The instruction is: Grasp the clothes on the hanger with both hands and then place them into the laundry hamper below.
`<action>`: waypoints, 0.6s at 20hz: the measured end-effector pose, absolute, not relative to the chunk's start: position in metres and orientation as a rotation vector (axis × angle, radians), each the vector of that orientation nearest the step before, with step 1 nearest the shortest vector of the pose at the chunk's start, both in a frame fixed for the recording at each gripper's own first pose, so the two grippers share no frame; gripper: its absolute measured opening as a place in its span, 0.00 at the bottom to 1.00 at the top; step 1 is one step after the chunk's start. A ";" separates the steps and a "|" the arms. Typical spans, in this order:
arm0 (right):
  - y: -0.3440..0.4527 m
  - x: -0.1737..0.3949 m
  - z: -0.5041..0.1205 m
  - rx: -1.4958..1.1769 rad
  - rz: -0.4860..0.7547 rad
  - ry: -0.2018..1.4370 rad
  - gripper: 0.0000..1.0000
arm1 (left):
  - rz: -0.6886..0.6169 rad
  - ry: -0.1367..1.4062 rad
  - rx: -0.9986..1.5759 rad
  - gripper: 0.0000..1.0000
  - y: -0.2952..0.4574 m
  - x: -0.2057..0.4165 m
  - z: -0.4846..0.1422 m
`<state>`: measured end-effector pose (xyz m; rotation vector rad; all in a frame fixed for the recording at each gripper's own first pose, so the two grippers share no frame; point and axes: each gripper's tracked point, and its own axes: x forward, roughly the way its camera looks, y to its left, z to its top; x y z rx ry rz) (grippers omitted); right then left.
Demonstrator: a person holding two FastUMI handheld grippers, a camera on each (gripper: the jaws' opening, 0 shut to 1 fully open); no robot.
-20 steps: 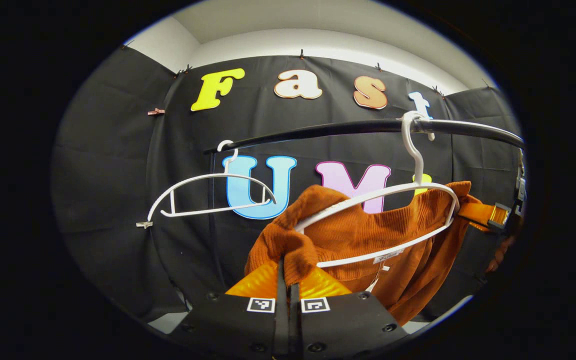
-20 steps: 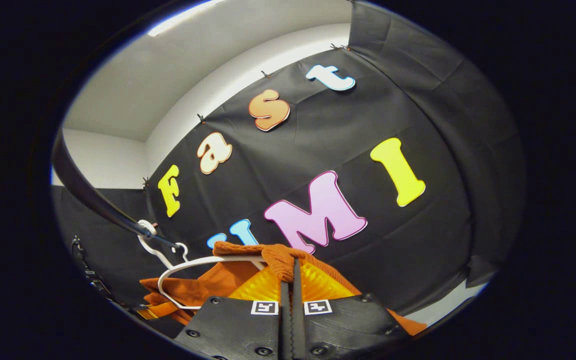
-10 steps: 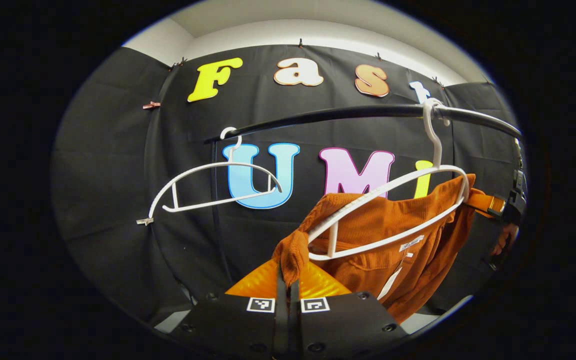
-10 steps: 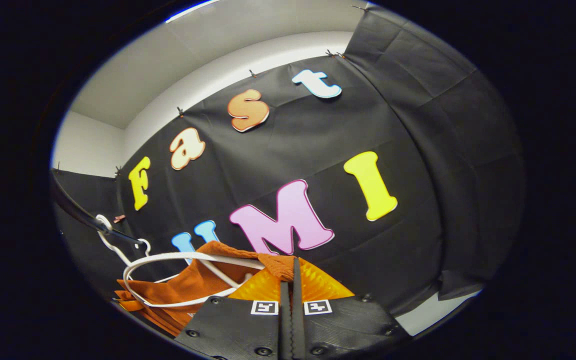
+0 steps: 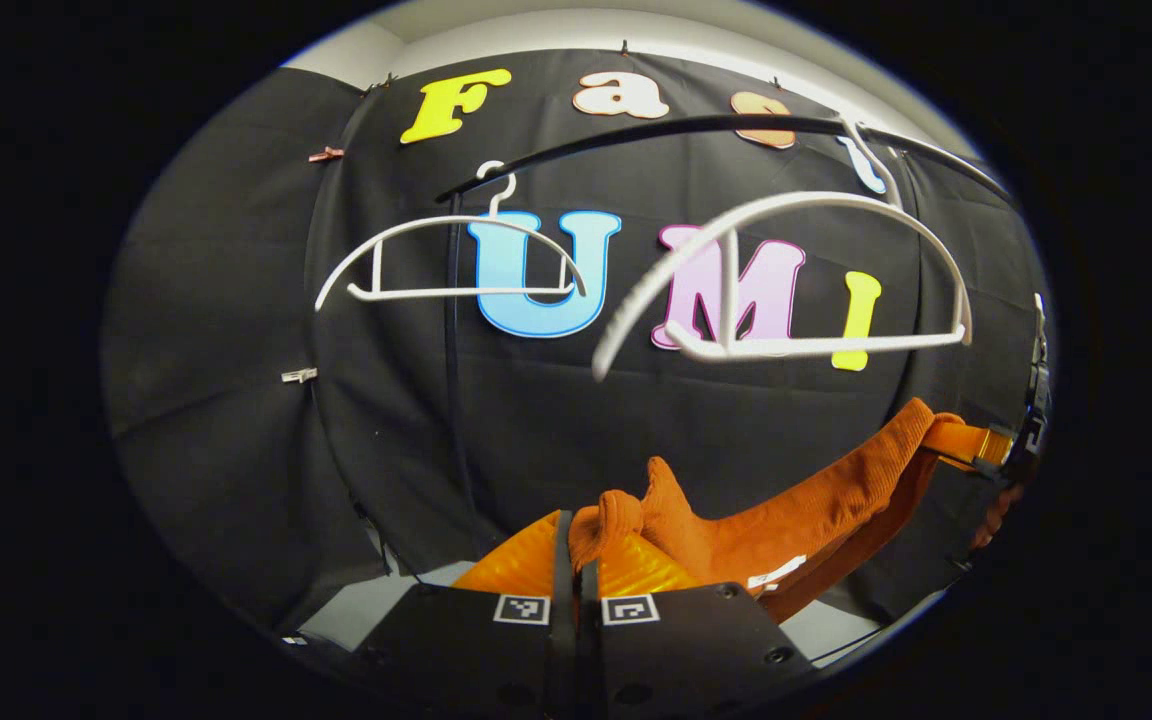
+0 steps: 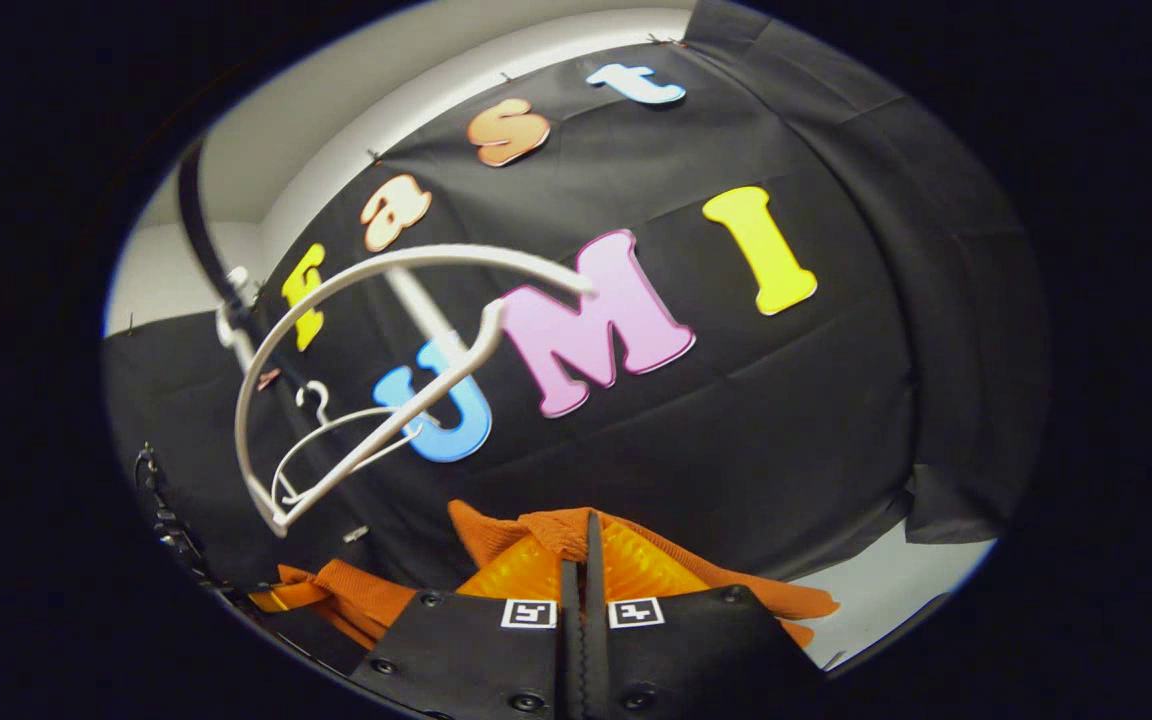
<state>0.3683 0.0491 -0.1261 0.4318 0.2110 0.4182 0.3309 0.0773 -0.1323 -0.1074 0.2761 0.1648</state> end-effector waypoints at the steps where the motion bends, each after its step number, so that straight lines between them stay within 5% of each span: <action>1: 0.059 0.354 -0.133 0.410 0.447 0.226 0.04 | 0.155 0.277 -0.099 0.05 0.072 0.325 -0.137; 12: 0.122 0.279 -0.182 0.371 0.583 0.360 0.04 | -0.016 0.278 -0.112 0.05 -0.019 0.308 -0.173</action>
